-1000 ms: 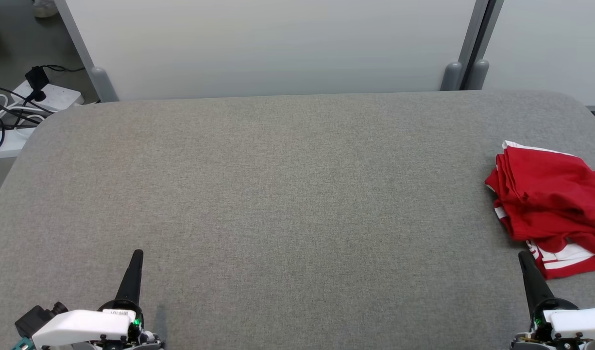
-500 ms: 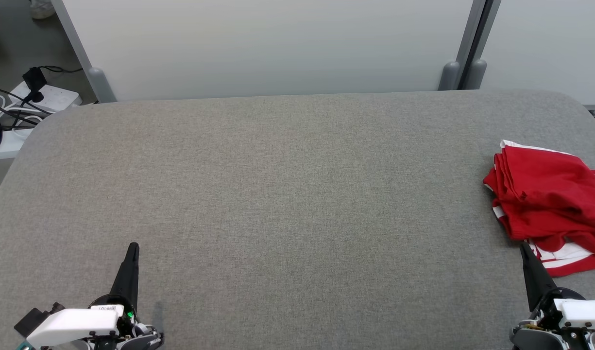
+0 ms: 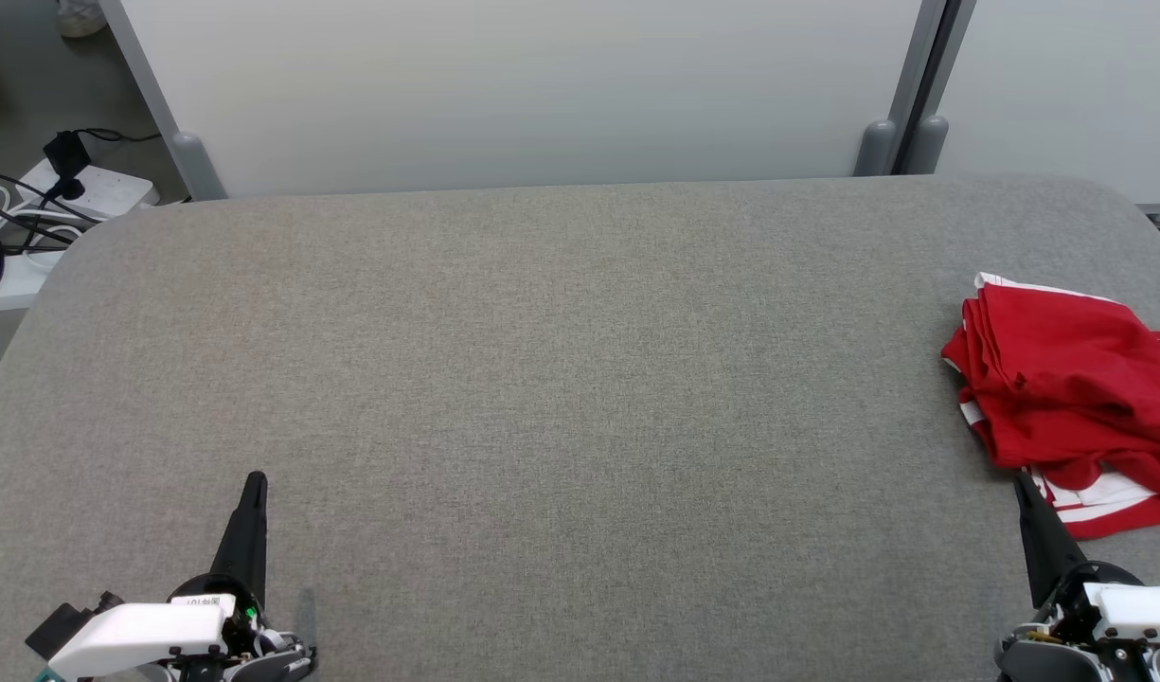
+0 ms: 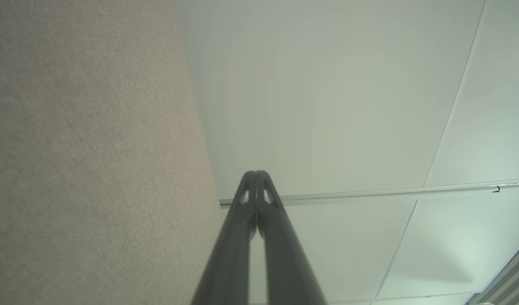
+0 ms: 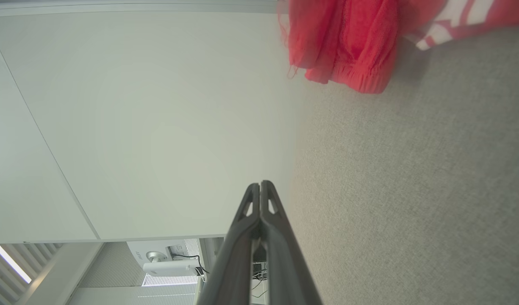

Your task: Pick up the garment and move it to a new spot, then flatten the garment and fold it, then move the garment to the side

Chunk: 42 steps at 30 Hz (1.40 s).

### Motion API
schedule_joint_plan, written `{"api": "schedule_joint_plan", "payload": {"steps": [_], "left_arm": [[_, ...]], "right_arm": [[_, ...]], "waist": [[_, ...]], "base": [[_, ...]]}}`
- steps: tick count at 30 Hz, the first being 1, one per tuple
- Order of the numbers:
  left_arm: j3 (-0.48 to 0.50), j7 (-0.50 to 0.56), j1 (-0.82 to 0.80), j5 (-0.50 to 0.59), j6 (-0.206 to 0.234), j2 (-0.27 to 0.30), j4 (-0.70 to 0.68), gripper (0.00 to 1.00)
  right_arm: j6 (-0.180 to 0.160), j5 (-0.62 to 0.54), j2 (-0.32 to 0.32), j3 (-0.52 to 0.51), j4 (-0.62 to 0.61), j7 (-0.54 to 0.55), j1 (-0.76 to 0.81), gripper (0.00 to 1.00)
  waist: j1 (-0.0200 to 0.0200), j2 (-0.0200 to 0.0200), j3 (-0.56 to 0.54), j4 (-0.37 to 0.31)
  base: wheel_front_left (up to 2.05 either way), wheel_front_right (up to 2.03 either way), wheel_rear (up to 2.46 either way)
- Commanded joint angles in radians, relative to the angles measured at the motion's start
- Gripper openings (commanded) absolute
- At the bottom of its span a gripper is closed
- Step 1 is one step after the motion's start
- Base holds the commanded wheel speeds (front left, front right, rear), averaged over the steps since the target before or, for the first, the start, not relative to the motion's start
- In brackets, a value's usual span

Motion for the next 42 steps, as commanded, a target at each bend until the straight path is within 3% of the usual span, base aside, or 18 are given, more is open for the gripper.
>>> {"api": "schedule_joint_plan", "payload": {"steps": [1, 42], "left_arm": [[0.033, 0.006, -0.057, -0.001, -0.008, 0.008, -0.023, 0.0], [0.034, 0.007, -0.057, 0.001, -0.008, 0.007, -0.023, 0.0]], "right_arm": [[0.005, 0.004, -0.011, 0.013, -0.027, 0.008, -0.047, 0.0], [0.005, -0.007, -0.002, 0.0, -0.026, 0.019, -0.049, 0.0]], "waist": [[0.0, -0.0001, 0.0, 0.0], [0.0, -0.0001, 0.0, 0.0]], "base": [[0.0, 0.0, 0.0], [0.0, 0.0, 0.0]]}}
